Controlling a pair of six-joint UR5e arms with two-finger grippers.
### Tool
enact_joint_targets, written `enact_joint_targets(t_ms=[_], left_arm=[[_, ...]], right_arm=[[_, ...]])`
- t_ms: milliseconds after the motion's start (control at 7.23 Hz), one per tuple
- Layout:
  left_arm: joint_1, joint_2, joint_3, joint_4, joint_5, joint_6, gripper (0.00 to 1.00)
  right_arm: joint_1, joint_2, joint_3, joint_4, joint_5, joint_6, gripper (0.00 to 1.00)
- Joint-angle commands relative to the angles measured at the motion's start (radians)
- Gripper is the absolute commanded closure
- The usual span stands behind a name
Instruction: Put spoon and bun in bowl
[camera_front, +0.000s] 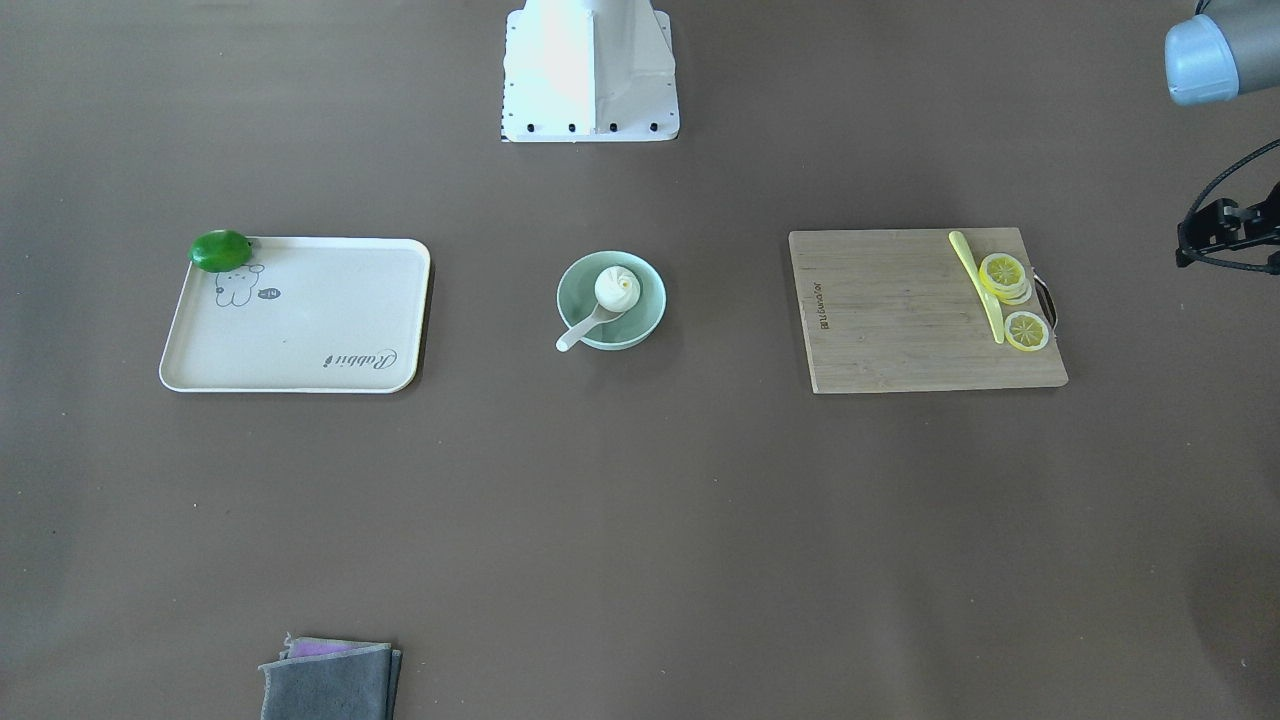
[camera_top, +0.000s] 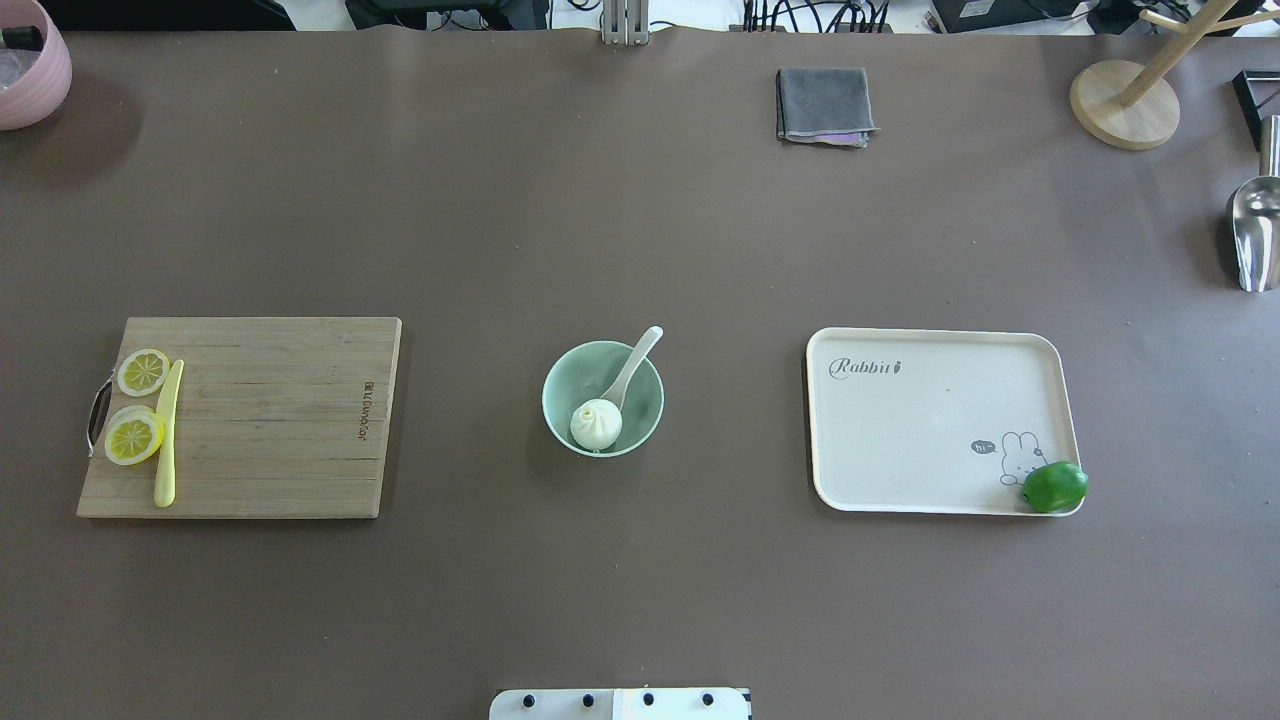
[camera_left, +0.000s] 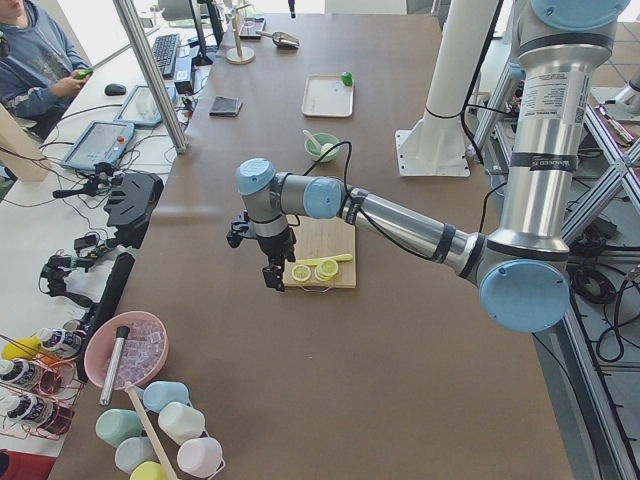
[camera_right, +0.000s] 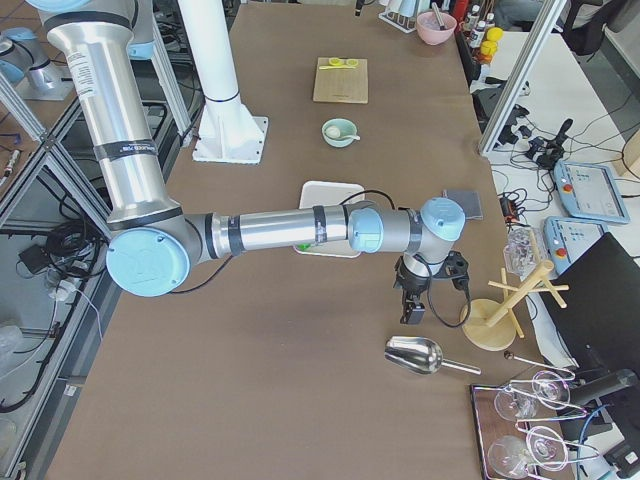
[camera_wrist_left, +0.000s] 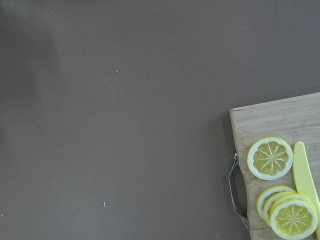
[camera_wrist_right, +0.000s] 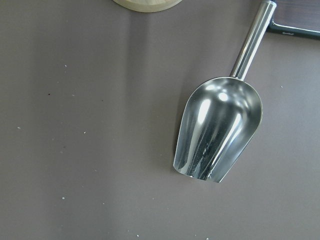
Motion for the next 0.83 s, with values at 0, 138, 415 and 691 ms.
enact_joint_targets(t_ms=[0,138,415,691], left_arm=[[-0.021,0.006,0.015,-0.002,-0.034,-0.031,0.03],[-0.033,0.006,0.024,-0.002,-0.047,-0.034,0.03],[-0.051,-0.003,0.055,-0.003,-0.082,-0.081,0.02],[-0.068,-0.005,0.047,-0.023,-0.082,-0.109,0.02]], right_arm=[[-0.011,0.004,-0.003,0.000,-0.005,-0.013,0.00],[-0.017,0.007,-0.006,0.000,-0.003,-0.007,0.00],[-0.019,0.021,-0.036,0.003,0.002,0.001,0.00],[-0.019,0.038,-0.052,0.003,0.006,0.002,0.00]])
